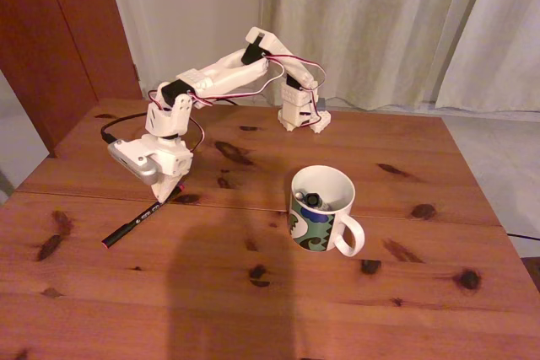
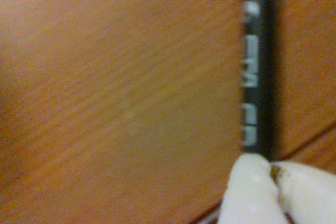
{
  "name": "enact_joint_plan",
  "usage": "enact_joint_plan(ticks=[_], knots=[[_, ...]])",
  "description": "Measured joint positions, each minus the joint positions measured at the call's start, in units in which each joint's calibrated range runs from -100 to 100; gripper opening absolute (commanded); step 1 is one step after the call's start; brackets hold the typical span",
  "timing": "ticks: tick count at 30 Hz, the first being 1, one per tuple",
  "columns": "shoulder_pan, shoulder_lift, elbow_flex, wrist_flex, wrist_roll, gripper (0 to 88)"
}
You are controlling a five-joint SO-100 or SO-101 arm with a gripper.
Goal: Clean up the desk and place the pens and markers into the cup
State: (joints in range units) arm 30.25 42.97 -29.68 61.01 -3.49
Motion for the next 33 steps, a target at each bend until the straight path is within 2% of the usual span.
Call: enact_joint_plan(ticks=[4, 12, 33], knots=[[0.0, 0.0, 0.0, 0.0, 0.0, 2.3], [0.0, 0.0, 0.0, 0.0, 0.0, 14.8], [0.0, 0.25, 0.34, 0.0, 1.32, 15.2]])
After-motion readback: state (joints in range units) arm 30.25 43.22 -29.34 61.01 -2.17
